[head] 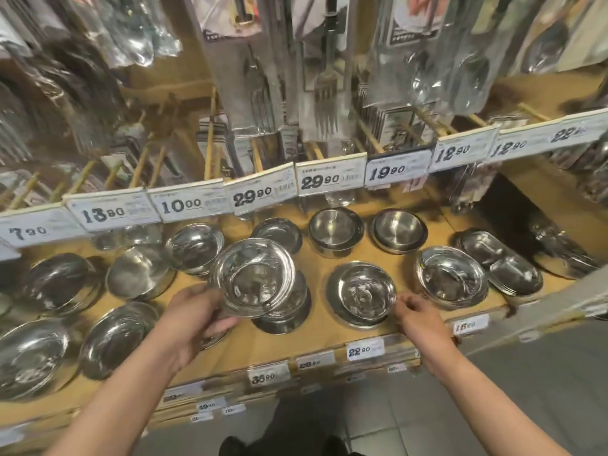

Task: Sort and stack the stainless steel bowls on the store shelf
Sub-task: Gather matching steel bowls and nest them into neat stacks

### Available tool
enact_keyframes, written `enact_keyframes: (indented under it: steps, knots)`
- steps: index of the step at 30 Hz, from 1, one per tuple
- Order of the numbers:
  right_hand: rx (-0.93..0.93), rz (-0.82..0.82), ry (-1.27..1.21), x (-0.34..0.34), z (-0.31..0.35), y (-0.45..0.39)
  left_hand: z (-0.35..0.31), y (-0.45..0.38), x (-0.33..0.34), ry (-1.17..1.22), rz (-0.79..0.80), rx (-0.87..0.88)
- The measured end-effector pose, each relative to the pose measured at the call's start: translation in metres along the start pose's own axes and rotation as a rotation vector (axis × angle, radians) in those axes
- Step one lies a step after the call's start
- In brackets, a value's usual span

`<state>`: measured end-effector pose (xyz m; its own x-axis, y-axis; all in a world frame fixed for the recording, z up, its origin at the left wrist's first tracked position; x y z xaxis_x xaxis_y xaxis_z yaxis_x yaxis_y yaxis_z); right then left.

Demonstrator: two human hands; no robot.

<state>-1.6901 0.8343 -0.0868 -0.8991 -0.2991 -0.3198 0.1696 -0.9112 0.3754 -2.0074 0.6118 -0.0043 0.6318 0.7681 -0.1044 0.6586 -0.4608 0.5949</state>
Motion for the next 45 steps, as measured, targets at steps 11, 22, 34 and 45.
enact_keyframes:
  steps: [11,22,34,45]
  knots:
    - [-0.052,0.168,-0.039,0.055,0.037,0.006,0.009,-0.004,-0.058,0.183,-0.121,-0.029]
    - [-0.023,0.083,-0.103,0.019,0.032,0.006,0.017,-0.002,-0.032,0.052,-0.061,0.012]
    - [-0.029,-0.268,-0.083,-0.133,0.010,-0.031,0.002,0.004,0.102,-0.023,0.149,0.026]
    - [0.222,-0.380,-0.077,-0.128,-0.050,-0.054,-0.003,0.007,0.142,-0.055,0.176,0.056]
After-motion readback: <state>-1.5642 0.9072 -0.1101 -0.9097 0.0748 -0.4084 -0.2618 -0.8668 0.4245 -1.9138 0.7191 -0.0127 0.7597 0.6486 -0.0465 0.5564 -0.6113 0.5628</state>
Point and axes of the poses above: each hand's wrist, its own y-axis away from the middle knuckle, its own x-axis out of the palm, z = x × y, the point moved 10 cm from there along -y, towards the middle knuckle, and after that the axes turned 6 degrees about -z, right-handed, at the moved point
